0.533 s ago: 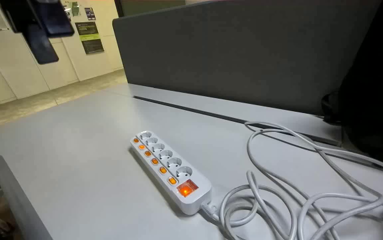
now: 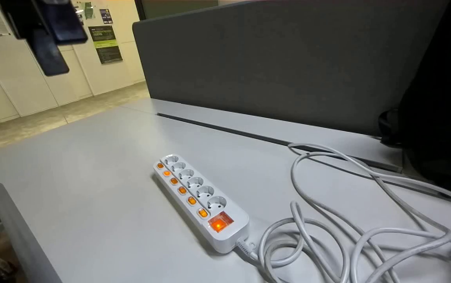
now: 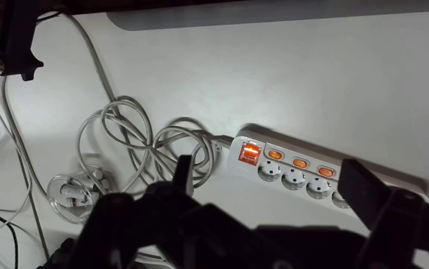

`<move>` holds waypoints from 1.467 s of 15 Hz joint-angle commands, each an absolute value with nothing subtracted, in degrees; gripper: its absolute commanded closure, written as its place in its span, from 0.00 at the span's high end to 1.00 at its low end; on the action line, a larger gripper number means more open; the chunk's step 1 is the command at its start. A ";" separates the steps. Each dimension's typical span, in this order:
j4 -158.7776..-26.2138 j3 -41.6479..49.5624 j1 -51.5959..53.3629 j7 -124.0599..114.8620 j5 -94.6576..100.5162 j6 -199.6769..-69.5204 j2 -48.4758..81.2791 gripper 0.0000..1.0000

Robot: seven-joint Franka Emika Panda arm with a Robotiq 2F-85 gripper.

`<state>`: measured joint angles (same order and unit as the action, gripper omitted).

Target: Flip off the second far left switch on the adapter

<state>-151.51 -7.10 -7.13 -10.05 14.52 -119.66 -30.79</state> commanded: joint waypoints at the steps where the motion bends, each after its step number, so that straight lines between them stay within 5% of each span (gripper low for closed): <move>1: -151.39 -5.91 -5.85 -10.61 15.18 -119.37 -30.70 1.00; 13: -149.70 -12.23 -7.36 -36.64 23.82 -145.38 -7.33 1.00; 14: -149.18 -12.18 -6.71 -38.88 24.22 -146.44 -5.00 0.75; 15: -148.47 -11.75 -5.85 -40.59 24.25 -147.19 -2.76 0.74; 22: -141.22 -5.97 1.33 -43.75 22.40 -149.15 9.99 0.24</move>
<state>-145.75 -8.88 -1.99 -42.41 22.57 -149.14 4.67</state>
